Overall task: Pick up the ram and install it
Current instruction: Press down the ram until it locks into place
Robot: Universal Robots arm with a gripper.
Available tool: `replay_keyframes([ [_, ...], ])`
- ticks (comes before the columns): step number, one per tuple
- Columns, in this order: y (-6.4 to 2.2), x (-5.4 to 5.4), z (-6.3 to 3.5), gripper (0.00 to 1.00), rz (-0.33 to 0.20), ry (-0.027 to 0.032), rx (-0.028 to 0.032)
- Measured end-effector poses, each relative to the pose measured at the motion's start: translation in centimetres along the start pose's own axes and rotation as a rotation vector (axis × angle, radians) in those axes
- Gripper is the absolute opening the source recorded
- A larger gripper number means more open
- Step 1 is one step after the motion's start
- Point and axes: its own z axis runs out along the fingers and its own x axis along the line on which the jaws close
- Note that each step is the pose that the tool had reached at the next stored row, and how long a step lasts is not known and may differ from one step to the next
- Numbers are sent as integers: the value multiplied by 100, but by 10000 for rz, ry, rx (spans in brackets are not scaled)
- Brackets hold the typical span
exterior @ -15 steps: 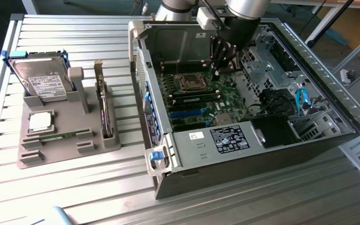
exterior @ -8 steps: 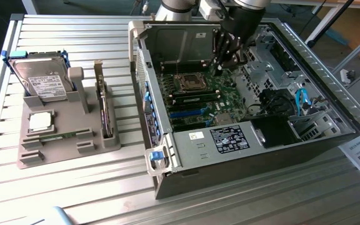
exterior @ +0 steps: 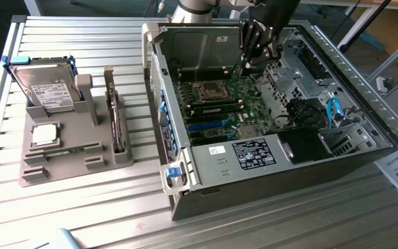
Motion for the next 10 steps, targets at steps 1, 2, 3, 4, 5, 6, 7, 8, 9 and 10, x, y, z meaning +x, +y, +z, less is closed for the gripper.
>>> replay_keyframes([
  [1, 5, 0, -3, 10, 4, 3, 26],
  [2, 9, 0, -3, 10, 5, 3, 52],
  [3, 13, 0, -3, 10, 5, 4, 76],
  [4, 18, 0, -3, 10, 6, 5, 101],
  [5, 21, 0, -3, 10, 7, 6, 121],
  [6, 22, 0, -3, 10, 8, 5, 129],
  [7, 22, 0, -3, 10, 7, 5, 129],
  [8, 22, 0, -3, 10, 6, 5, 129],
  [9, 22, 0, -3, 10, 7, 6, 129],
  [10, 23, 0, -4, 10, 7, 6, 129],
])
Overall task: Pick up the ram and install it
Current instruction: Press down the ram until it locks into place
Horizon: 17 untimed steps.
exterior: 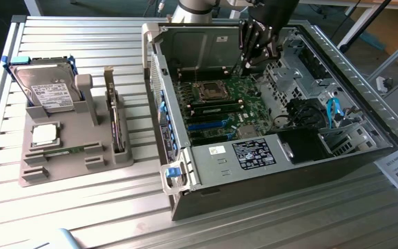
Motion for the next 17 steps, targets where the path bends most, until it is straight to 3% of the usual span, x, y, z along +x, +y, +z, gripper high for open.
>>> replay_keyframes([
  [8, 2, 6, -76, 10, 0, 0, 0],
  [17, 2, 6, -85, 10, 1, 2, 0],
])
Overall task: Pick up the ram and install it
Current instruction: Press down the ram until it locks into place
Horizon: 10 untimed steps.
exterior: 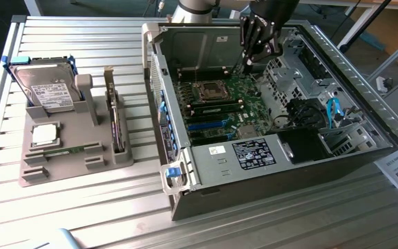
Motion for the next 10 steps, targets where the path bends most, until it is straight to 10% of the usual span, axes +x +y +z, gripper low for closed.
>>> replay_keyframes([
  [10, 0, 0, 0, 10, 0, -2, 1],
])
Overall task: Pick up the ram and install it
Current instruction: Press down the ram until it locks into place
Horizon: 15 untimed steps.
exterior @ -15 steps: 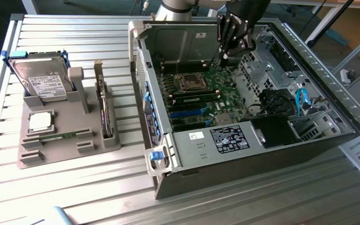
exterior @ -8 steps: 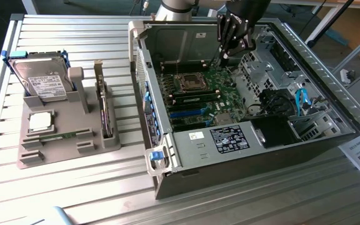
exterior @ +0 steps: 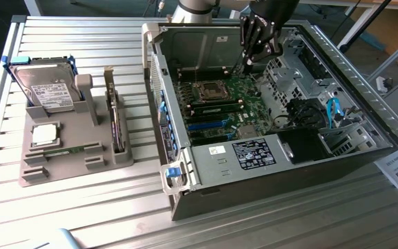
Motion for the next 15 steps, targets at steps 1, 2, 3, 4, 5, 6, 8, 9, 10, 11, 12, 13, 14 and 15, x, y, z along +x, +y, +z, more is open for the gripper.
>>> replay_keyframes([
  [1, 0, 0, 0, 10, 0, 0, 0],
  [2, 0, 0, 0, 10, 0, 0, 0],
  [3, 0, 0, 0, 10, 0, 1, 0],
  [4, 0, 0, 0, 10, 0, 0, 0],
  [5, 0, 0, 0, 10, 15, -1, -1],
  [6, 0, 0, 0, 10, 65, -2, -4],
  [8, 0, 0, 0, 10, 350, -6, -26],
  [9, 0, 0, 0, 10, 514, -10, -37],
  [10, 0, 0, 0, 10, 722, -15, -52],
  [11, 0, 0, 0, 10, 897, -18, -64],
  [12, 0, 0, 1, 10, 1159, -23, -83],
  [13, 0, 0, 1, 10, 1442, -29, -103],
  [14, 0, 0, 1, 10, 1735, -34, -124],
  [15, 0, 0, 1, 10, 1962, -38, -140],
])
